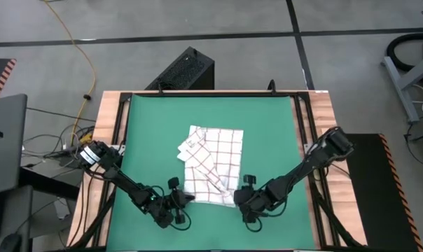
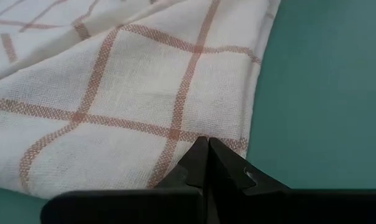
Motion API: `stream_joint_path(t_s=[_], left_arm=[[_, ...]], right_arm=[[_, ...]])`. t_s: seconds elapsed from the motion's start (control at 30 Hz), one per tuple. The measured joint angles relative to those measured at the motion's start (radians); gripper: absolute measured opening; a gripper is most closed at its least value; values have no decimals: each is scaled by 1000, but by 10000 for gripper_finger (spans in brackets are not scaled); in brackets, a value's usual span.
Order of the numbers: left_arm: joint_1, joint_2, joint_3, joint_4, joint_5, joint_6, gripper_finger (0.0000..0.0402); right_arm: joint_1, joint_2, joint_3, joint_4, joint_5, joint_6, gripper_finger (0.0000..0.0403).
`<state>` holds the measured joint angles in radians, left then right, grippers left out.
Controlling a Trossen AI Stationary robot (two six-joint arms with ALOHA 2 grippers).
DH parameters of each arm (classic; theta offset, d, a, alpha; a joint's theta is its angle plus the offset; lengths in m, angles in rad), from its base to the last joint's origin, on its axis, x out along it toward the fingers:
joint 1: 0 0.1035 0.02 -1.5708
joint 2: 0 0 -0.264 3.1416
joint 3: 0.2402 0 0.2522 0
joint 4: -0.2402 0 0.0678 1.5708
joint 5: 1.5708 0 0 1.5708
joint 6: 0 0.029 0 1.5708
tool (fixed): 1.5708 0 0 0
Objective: Roll towel into tight, uniform cylinder
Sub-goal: Fold the white towel
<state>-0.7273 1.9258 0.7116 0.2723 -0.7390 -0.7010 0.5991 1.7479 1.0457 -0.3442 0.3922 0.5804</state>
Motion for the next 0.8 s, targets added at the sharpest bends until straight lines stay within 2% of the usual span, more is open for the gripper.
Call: stream_joint_path(t_s=[0.2,0.23,0.4,0.63,0.8], left_arm=[[0,2,0,-4,-2,7,0],[-1,2,0,-4,-7,8,0],[-1,2,-1,-4,-7,19,0],[-2,3,-2,-1,-17,34,0],[-2,4,-3,4,-21,37,0]], right_arm=[[-10,-57,2,62,167,-2,175],[-19,-60,3,67,169,-2,175],[-72,-41,14,52,158,8,172],[-165,46,15,164,4,-78,172],[-195,56,15,168,-27,-84,172]])
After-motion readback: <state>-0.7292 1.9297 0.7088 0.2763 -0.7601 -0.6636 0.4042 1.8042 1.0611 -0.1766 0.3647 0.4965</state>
